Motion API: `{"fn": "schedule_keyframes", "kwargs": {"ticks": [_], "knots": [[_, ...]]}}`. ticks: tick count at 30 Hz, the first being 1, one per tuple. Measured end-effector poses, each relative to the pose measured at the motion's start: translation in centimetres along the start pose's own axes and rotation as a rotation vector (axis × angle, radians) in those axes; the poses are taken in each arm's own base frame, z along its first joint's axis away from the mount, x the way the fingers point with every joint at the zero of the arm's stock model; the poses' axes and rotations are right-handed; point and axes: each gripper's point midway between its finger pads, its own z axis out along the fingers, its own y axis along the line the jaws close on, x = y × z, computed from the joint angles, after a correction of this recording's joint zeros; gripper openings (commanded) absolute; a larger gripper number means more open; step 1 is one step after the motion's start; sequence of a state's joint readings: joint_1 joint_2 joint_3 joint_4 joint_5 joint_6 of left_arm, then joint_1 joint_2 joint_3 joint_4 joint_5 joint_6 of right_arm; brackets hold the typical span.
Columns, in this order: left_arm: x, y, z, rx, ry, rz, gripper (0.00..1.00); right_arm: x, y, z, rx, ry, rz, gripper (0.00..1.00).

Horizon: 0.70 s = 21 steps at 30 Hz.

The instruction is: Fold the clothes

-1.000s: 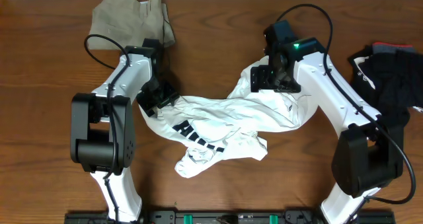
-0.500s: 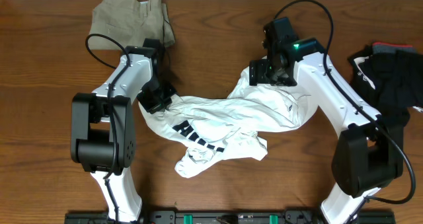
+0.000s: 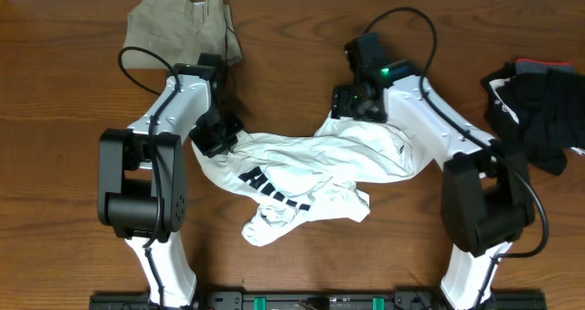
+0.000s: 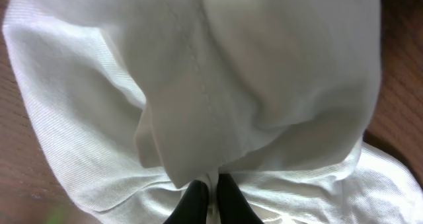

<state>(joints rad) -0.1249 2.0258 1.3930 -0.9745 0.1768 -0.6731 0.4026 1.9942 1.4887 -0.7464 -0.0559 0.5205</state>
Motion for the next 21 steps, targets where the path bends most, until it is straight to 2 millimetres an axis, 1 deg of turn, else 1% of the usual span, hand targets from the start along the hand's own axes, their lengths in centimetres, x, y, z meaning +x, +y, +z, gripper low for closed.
{"fn": "schedule_keyframes", "kwargs": {"ticks": [3,5,8,13,21], "knots": [[0.0,0.0,0.0,-0.002,0.002,0.000,0.06,0.1,0.8,0.1,0.001,-0.018,0.046,0.73],[0.1,0.1,0.0,-0.003,0.003,0.000,0.06,0.1,0.9,0.1,0.023,-0.034,0.071,0.74],[0.1,0.1,0.0,-0.004,0.004,0.004,0.06,-0.1,0.5,0.2,0.061,-0.058,0.100,0.75],[0.2,0.1,0.0,-0.006,0.006,0.015,0.06,-0.8,-0.9,0.5,0.112,-0.086,0.129,0.75],[0.0,0.0,0.0,-0.002,0.002,0.019,0.06,-1.4,-1.7,0.4,0.133,-0.103,0.118,0.79]]}}
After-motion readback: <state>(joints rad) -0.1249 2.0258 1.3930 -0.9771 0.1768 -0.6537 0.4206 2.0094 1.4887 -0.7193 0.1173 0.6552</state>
